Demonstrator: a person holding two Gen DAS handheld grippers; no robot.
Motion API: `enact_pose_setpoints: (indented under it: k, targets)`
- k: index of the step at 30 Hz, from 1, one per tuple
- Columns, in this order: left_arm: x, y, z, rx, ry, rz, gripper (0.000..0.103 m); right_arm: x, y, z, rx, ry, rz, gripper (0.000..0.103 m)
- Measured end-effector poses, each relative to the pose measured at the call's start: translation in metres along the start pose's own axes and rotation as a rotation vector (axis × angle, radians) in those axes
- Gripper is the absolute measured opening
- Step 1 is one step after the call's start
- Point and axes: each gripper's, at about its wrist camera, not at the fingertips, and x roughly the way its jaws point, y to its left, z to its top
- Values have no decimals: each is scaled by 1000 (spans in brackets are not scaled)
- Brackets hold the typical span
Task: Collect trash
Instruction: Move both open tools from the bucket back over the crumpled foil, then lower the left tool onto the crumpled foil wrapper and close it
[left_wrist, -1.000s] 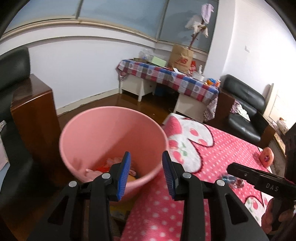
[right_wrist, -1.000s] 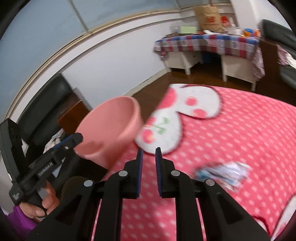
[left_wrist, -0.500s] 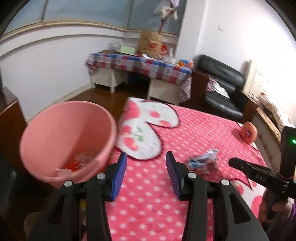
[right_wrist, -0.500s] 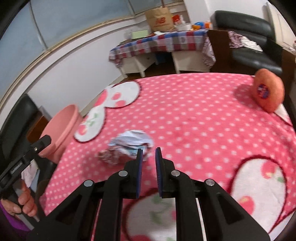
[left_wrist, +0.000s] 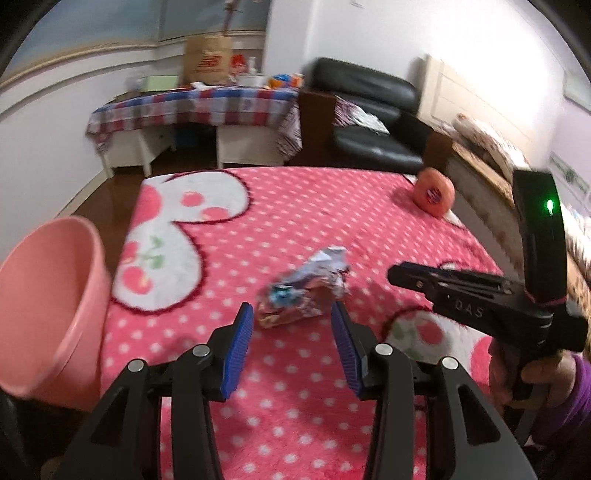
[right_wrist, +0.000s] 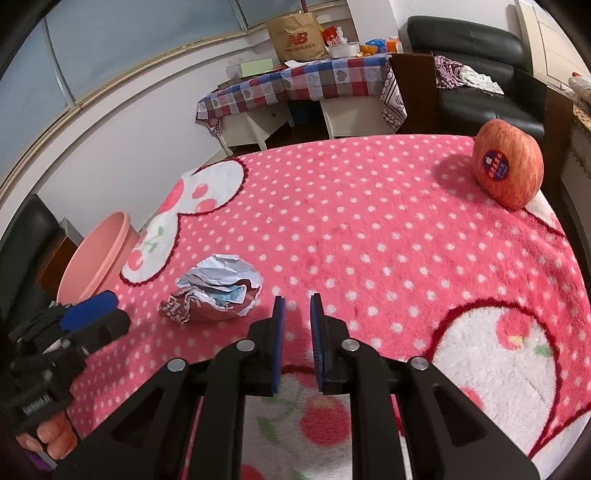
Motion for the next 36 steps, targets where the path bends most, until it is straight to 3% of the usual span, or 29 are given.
enact_pose_setpoints:
  k: [12, 28, 36]
  targets:
    - [40, -20, 8, 103, 73, 19, 43, 5, -7, -1, 29, 29, 12, 14]
    - [56, -22, 11, 95, 104, 66, 42, 17, -9, -1, 49, 73, 10, 14]
    - [56, -25, 11, 105, 102, 71, 35, 17, -11, -3, 49, 81, 6, 14]
